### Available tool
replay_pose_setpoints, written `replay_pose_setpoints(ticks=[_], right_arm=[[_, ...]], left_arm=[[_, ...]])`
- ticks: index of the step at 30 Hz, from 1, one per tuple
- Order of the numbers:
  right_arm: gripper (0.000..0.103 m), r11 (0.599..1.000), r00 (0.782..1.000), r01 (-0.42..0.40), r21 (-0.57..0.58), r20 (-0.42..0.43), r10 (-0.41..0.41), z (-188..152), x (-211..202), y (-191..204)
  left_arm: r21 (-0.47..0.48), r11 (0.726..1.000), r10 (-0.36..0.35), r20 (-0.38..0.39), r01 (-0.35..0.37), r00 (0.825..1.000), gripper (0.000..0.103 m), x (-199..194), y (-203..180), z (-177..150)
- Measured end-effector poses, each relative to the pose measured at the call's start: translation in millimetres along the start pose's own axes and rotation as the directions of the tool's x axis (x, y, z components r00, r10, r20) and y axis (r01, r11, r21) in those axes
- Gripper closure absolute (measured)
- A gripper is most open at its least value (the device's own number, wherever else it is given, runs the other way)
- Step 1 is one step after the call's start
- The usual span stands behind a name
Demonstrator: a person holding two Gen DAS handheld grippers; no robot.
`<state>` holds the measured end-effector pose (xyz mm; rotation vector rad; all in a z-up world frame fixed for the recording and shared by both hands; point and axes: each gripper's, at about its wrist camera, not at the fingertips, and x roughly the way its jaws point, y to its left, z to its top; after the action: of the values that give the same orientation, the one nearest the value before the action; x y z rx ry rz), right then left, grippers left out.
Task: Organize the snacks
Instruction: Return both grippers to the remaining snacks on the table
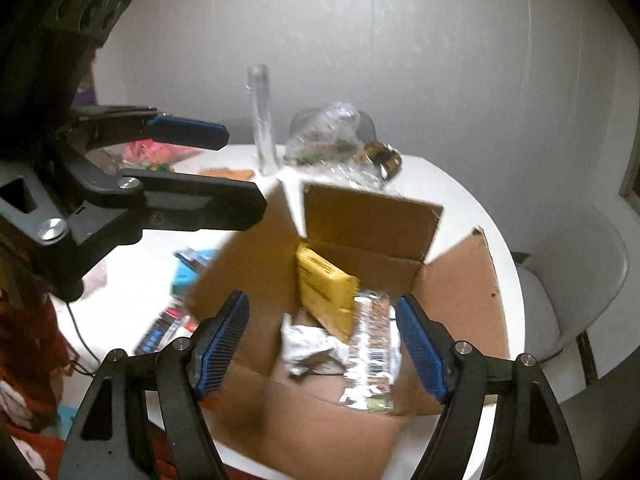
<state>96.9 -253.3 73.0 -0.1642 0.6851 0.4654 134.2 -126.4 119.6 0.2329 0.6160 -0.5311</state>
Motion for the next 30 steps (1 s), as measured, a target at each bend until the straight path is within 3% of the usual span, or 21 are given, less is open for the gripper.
replay_pose_setpoints(ticks=[8,16,23,26,28,30], right_arm=[[0.030,0.991,0.991,-0.084,-0.101,0.093,0.094,8,-27,71],[0.031,0.959,0.978,-0.190,-0.210,0.048,0.204,6,-7,144],[0.031,0.953,0.972,-0.229,-0.200,-0.094,0.214,-34,60,176],[0.034,0.963,0.975,-0.206,-0.171,-0.124,0.187,-58,88,174],[0.043,0.970,0.976,-0.183,-0.161,-0.148,0.160,-74,106,171],[0.044,0.974,0.975,-0.175,-0.143,-0.164,0.152,-84,119,165]], left_arm=[[-0.094,0.990,0.115,0.059,-0.109,0.992,0.015,-68,40,-48],[-0.221,0.953,0.215,0.022,-0.205,0.976,0.015,-83,88,-125],[-0.333,0.919,0.198,-0.071,-0.210,0.978,0.015,-50,109,-202],[-0.366,0.915,0.139,-0.110,-0.170,0.984,0.015,-28,109,-227],[-0.377,0.913,0.112,-0.133,-0.155,0.985,0.016,-11,99,-239],[-0.385,0.914,0.076,-0.149,-0.129,0.986,0.018,3,90,-247]])
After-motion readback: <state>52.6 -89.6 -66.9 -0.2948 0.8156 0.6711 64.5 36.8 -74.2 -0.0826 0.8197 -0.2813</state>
